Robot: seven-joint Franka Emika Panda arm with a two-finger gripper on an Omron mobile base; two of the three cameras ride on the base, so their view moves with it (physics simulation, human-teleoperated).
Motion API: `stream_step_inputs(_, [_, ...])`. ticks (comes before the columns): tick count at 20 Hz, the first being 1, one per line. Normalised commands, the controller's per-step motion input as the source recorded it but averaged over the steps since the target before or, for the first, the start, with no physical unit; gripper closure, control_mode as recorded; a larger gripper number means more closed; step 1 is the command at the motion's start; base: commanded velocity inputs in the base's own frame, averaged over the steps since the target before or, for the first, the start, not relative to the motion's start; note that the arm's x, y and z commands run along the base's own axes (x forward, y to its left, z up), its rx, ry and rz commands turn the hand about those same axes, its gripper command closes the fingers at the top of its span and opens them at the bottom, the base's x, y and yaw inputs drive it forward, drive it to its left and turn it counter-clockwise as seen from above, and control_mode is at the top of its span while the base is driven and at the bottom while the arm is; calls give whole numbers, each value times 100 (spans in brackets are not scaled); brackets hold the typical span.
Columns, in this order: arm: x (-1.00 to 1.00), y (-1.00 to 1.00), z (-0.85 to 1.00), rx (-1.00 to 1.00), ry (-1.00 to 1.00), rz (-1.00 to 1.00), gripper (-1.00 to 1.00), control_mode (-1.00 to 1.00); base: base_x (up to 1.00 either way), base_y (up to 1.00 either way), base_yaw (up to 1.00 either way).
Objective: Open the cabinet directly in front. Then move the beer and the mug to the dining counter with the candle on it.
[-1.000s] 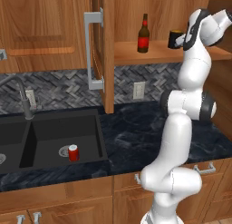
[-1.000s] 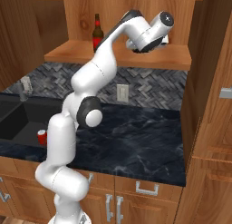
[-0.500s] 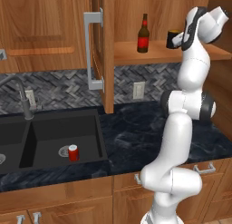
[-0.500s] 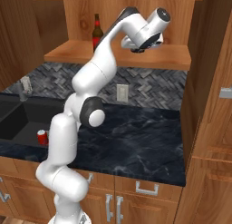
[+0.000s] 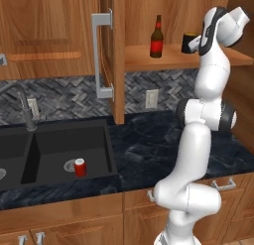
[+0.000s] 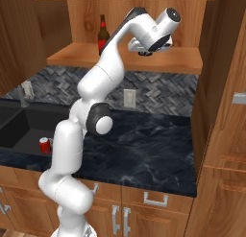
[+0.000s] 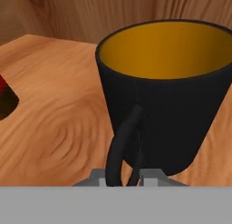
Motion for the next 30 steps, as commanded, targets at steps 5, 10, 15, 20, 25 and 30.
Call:
stream_step_inputs(5, [-6,0,0,0,0,4,100,-100,0,0,0])
stream_step_inputs(10, [-11,1,0,0,-3,3,100,-100,0,0,0])
stream_step_inputs(15, [-15,4,0,0,-5,3,100,-100,0,0,0])
stream_step_inputs(20, [-22,38,-6,-3,-11,2,100,-100,0,0,0])
stream_step_inputs(25, [-43,84,-21,-9,-19,0,100,-100,0,0,0])
stream_step_inputs(30, [-85,34,0,-1,-28,0,100,-100,0,0,0])
